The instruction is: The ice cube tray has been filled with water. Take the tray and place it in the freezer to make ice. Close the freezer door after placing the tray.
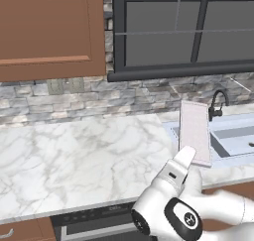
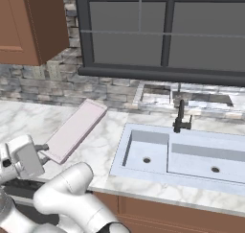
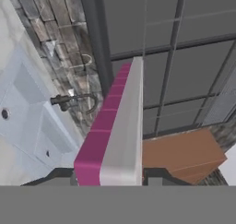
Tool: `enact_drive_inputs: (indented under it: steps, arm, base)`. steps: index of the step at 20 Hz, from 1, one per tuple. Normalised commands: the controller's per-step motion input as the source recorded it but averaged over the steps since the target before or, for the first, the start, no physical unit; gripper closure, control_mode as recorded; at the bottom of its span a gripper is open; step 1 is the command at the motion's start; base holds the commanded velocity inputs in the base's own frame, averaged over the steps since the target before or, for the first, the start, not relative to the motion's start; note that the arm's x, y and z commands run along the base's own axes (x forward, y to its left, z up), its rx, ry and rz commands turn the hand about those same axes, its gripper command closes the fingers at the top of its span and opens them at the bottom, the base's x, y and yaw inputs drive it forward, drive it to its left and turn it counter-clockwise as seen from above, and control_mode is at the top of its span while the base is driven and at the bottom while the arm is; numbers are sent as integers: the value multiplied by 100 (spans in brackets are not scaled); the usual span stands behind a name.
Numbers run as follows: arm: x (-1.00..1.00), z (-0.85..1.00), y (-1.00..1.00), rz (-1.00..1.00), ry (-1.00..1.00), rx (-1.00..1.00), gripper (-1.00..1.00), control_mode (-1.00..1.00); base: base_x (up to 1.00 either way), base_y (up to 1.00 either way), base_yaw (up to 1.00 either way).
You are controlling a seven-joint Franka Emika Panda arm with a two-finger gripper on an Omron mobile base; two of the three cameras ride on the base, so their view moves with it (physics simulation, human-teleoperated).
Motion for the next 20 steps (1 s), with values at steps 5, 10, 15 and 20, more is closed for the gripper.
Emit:
enact_drive_inputs:
  steps: [5, 10, 15, 20]
  arm:
    - [16, 7, -30, -2, 6, 6, 100, -100]
    - [18, 0, -27, -1, 1, 4, 100, -100]
    - [2, 0, -2, 0, 0, 0, 100, -100]
    - [0, 0, 0, 0, 0, 0, 100, -100]
  base:
    - [0, 0, 0]
    - [0, 0, 0]
    - [0, 0, 0]
    - [0, 0, 0]
